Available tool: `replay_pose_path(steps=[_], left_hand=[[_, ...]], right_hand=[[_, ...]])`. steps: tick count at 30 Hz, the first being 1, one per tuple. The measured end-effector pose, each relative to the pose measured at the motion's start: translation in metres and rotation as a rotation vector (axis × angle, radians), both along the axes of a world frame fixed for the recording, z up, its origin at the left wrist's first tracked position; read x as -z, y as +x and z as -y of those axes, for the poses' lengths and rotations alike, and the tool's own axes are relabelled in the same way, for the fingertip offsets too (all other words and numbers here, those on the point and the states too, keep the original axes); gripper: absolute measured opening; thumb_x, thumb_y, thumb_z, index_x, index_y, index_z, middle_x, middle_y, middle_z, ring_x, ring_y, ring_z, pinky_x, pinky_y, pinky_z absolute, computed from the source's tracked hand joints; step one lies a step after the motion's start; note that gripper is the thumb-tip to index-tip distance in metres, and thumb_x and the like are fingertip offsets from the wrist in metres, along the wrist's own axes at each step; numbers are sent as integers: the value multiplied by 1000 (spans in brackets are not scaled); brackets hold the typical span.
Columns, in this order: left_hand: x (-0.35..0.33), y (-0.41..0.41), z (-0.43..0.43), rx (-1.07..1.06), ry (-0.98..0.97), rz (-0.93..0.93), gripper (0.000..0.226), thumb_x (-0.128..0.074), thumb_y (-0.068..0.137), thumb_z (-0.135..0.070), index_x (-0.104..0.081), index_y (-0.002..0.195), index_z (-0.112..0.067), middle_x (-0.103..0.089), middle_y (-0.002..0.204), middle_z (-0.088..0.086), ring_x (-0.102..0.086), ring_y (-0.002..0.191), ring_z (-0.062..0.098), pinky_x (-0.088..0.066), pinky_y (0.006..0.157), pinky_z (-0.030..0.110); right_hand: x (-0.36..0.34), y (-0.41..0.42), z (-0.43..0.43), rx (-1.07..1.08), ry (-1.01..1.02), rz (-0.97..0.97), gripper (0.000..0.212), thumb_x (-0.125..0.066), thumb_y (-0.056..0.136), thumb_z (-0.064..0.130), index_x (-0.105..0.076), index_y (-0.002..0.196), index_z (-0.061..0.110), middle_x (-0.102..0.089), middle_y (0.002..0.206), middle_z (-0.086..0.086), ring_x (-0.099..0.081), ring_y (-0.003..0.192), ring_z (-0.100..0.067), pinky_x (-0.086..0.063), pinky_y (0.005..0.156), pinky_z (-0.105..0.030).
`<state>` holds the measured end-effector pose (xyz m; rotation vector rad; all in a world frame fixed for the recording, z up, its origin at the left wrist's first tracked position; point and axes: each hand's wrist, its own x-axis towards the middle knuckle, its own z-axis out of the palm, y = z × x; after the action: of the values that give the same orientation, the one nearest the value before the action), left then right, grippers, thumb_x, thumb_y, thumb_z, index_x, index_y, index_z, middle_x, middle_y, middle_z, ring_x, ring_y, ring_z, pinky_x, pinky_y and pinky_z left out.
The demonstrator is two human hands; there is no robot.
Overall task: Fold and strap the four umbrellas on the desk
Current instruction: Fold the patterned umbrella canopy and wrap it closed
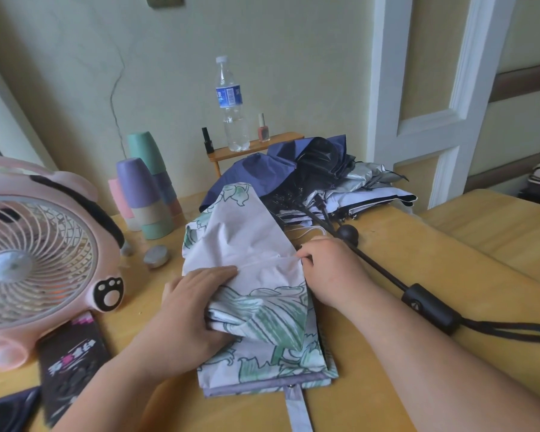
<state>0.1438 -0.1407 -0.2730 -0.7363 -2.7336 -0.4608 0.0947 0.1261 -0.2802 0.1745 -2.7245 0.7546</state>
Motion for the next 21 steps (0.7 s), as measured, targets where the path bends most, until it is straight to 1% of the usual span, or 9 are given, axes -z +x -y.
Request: replay_pose_path(steps=[2,4,6,8,12,14,16,19,21], left_hand=[[-2,4,0,22,-63,82,103,-66,63,-76,-31,154,-43,-21,155,-37,-15,146,-10,-1,116,14],[-6,9,-2,26,-131,149,118,-45,58,-102,-15,156,-44,-4,159,-36,6,145,-18,7,119,17],[-7,12,-6,15,-173,167,120,-29,57,-107,-9,157,-44,5,160,-34,17,143,-19,13,118,18],[-7,13,-11,19,-165,171,121,-31,60,-106,-14,160,-40,3,164,-29,15,147,-14,13,120,19],[-11,10,-25,34,-156,197,115,-19,64,-104,-20,160,-41,-2,166,-25,6,152,-7,3,126,29],[-14,11,-30,25,-129,225,103,-13,72,-99,-25,158,-43,-7,166,-25,2,152,-6,1,126,32],[-15,11,-33,15,-85,241,96,-7,78,-93,-29,157,-43,-13,166,-24,-3,153,-4,-2,127,35],[-15,10,-33,6,-42,245,93,-4,82,-87,-34,156,-39,-21,166,-20,-10,153,-1,-8,126,39],[-15,10,-33,-4,-36,235,95,-3,81,-87,-36,156,-38,-25,165,-18,-15,153,1,-10,126,39]], right_hand=[[3,-2,1,7,20,21,28,-50,92,8,-75,95,18,-60,100,6,-59,97,-23,-52,76,-34],[5,-3,2,17,31,17,29,-53,93,9,-75,104,24,-59,111,6,-57,106,-21,-52,82,-35],[5,-2,3,29,39,9,30,-54,94,8,-74,106,25,-56,115,5,-55,109,-21,-53,86,-40],[2,0,4,28,49,16,29,-53,95,9,-75,107,24,-56,113,4,-56,107,-23,-54,85,-40],[-4,10,4,7,-48,-3,20,-55,92,12,-74,90,18,-57,78,6,-60,88,-28,-54,74,-38],[-6,18,3,24,-245,16,21,-60,91,12,-75,103,20,-68,80,3,-65,84,-24,-55,78,-34],[-13,29,1,10,-414,71,30,-65,92,13,-72,118,26,-73,89,7,-68,89,-10,-53,84,-28],[-26,44,-2,-87,-564,149,24,-70,92,16,-72,109,32,-77,89,15,-69,88,2,-51,82,-22],[-33,55,-1,-126,-713,172,19,-69,92,15,-73,106,28,-79,92,10,-72,89,-4,-53,79,-26]])
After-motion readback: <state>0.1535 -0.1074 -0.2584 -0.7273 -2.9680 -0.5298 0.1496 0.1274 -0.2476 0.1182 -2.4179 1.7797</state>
